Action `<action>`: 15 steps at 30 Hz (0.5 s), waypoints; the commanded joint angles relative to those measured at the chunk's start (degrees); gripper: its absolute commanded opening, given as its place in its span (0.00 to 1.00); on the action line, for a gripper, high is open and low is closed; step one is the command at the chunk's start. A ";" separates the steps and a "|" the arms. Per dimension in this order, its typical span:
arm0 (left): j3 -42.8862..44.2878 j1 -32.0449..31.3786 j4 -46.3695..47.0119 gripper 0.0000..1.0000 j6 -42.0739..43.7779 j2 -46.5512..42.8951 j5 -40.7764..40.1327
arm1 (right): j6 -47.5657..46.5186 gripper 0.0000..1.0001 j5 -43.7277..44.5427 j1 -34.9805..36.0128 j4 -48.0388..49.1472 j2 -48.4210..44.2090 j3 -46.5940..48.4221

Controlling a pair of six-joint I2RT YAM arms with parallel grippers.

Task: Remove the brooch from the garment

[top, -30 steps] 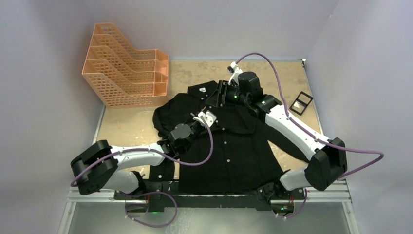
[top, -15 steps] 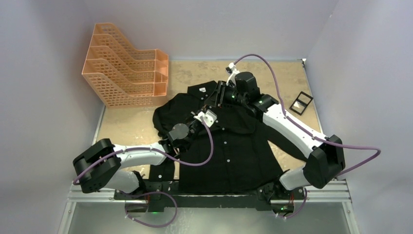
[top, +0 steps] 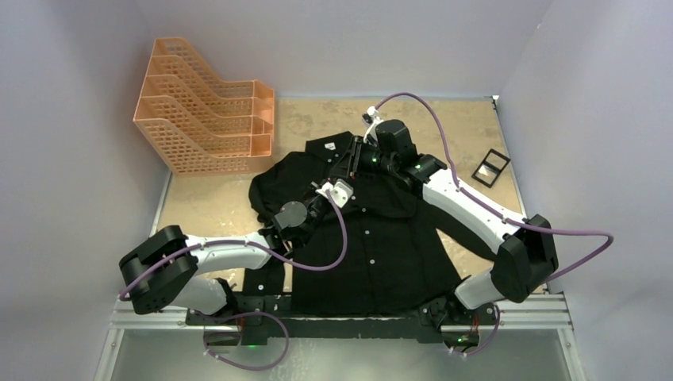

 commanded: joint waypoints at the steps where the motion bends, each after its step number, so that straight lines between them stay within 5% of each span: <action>1: 0.23 -0.17 3.92 0.00 -1.08 0.42 -0.63 | 1.74 0.28 -0.42 0.44 -0.64 0.55 2.49; 9: 0.12 -1.31 7.20 0.00 -0.42 1.56 -4.07 | 6.27 0.17 1.16 0.57 -0.83 1.33 1.62; 15: -0.57 -5.06 14.20 0.00 7.43 4.49 -9.59 | 8.68 0.21 1.76 0.56 -1.33 2.24 2.64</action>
